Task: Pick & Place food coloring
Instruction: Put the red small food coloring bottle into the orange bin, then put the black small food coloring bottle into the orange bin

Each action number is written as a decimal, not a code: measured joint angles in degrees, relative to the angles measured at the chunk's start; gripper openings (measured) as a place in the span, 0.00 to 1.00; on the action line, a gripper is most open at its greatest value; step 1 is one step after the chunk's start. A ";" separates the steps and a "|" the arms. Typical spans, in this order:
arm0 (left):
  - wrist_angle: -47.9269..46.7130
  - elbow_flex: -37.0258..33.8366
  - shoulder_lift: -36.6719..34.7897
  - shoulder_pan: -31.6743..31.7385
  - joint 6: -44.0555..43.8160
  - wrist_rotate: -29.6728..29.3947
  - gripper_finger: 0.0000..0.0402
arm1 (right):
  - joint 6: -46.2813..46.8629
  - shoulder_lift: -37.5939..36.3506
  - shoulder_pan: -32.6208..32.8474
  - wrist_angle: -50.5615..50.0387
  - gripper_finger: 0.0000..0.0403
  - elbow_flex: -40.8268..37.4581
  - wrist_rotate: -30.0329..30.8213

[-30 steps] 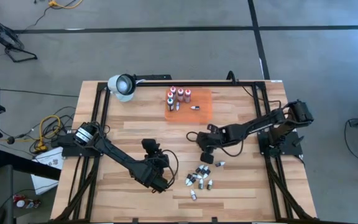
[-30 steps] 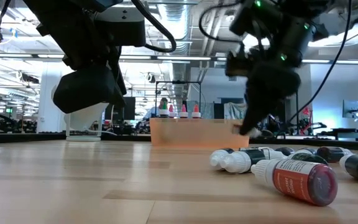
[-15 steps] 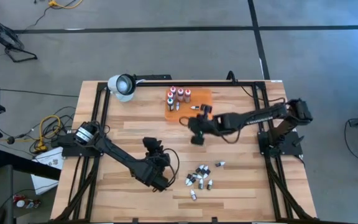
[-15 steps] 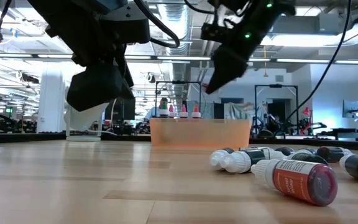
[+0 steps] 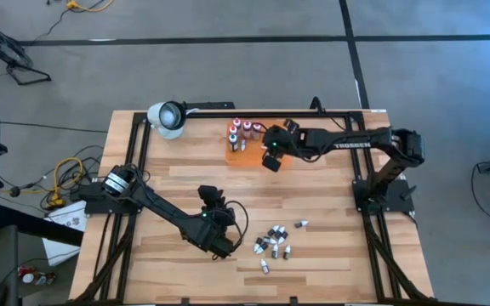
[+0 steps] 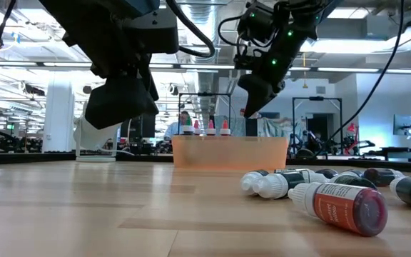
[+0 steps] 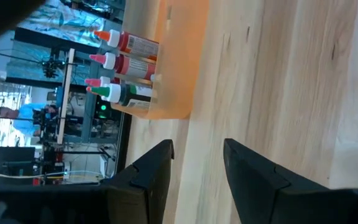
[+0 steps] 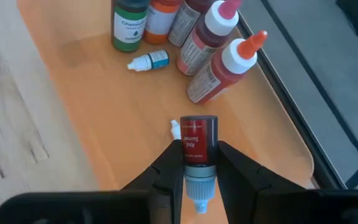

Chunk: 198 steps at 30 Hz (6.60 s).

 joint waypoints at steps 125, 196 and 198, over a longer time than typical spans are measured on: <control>34.91 10.60 5.70 4.74 26.80 37.66 0.35 | 51.03 -17.55 61.68 -32.24 0.33 -5.35 32.09; 6.90 16.57 9.90 5.73 13.77 48.35 0.42 | 51.10 -17.55 61.55 -31.15 0.33 -5.35 31.93; 6.92 16.57 9.90 5.77 13.84 48.49 0.45 | 51.10 -17.55 61.55 -31.15 0.33 -5.35 31.93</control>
